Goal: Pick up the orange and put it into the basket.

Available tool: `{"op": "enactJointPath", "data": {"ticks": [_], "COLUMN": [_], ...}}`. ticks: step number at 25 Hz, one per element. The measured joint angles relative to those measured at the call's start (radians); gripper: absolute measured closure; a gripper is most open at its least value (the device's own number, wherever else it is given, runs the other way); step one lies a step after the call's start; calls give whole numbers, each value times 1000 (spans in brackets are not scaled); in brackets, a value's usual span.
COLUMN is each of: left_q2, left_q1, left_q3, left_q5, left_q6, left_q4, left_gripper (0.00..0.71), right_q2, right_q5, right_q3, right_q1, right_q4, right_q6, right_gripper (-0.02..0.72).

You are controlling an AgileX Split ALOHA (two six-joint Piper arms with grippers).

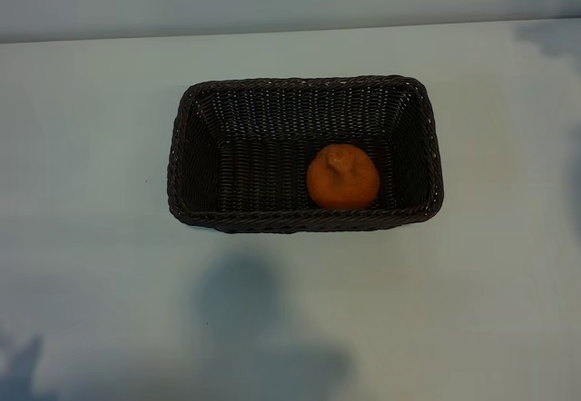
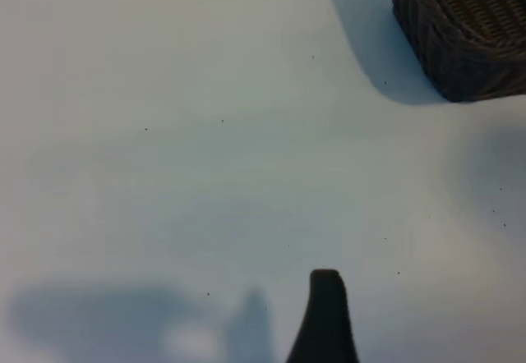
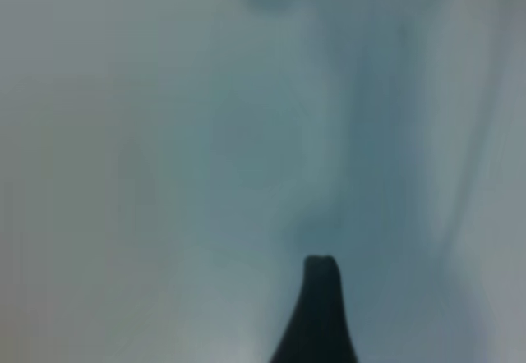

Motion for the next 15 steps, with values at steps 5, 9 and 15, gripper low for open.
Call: {"op": "enactJointPath", "data": {"ticks": [5, 9, 15], "left_q2": [0, 0, 0], "left_q1": [0, 0, 0], "left_q3": [0, 0, 0], "left_q5": [0, 0, 0], "left_q6": [0, 0, 2], "left_q4": [0, 0, 0], "left_gripper": [118, 118, 118], "right_q2": [-10, -90, -322], "right_q5": [59, 72, 79], "right_q3": [0, 0, 0], "right_q1": [-9, -9, -9], "right_q4": [111, 155, 156], "right_q6": [-55, -69, -75], "right_gripper": [129, 129, 132]}}
